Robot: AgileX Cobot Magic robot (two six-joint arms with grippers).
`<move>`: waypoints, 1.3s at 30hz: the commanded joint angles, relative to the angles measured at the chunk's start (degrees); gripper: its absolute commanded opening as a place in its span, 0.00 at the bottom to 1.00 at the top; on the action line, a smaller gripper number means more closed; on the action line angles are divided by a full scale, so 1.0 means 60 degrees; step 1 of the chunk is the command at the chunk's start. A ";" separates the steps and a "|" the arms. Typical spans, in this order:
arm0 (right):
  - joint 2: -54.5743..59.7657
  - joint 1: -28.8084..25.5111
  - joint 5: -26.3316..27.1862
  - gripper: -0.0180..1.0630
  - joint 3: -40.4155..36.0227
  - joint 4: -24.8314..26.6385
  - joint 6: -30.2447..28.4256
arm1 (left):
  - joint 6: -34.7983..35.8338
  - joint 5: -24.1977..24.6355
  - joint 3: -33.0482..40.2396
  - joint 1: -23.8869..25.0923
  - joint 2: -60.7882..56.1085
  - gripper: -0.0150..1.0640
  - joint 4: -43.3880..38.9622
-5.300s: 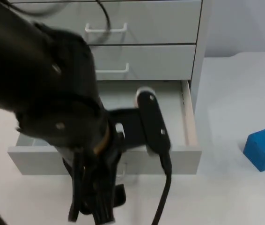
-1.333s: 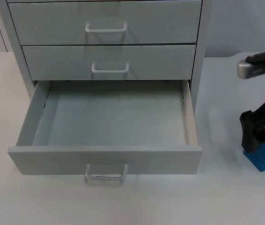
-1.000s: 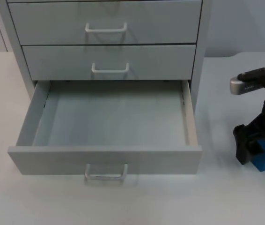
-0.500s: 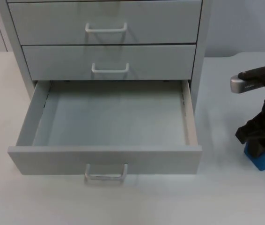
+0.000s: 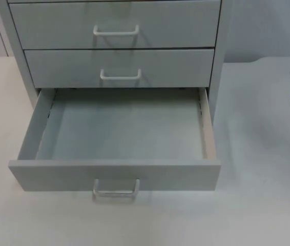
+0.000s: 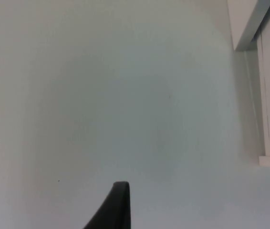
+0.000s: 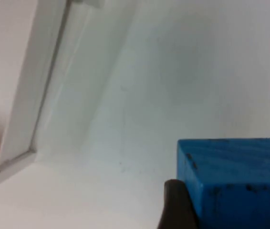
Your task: Open the drawer with the left hand, place the block into the drawer with the right hand, then close the drawer with the left hand.
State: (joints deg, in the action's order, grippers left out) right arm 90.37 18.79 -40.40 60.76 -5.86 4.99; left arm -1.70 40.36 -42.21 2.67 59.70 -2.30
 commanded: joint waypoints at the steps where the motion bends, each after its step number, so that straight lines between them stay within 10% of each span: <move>1: -0.0566 0.0068 -0.0249 0.01 0.0023 0.0001 0.0177 | -0.0016 -0.0065 0.0034 -0.0010 -0.0067 0.99 0.0056; 15: -0.0955 0.2045 0.0233 0.01 0.0023 -0.0072 0.1085 | -0.0016 -0.0102 0.0034 -0.0010 -0.0067 0.99 0.0057; 25: -0.0353 0.4593 0.1873 0.01 0.0023 -0.1875 0.4243 | -0.0016 -0.0102 0.0034 -0.0010 -0.0067 0.99 0.0075; 39: 0.2044 0.4978 0.2984 0.01 0.1283 -0.3047 0.6920 | -0.0016 -0.0119 0.0034 -0.0010 -0.0067 0.99 0.0236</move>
State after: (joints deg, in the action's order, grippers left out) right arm 100.74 48.29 -23.83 65.95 -23.47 45.66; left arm -1.70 40.09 -42.21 2.67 59.59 -1.70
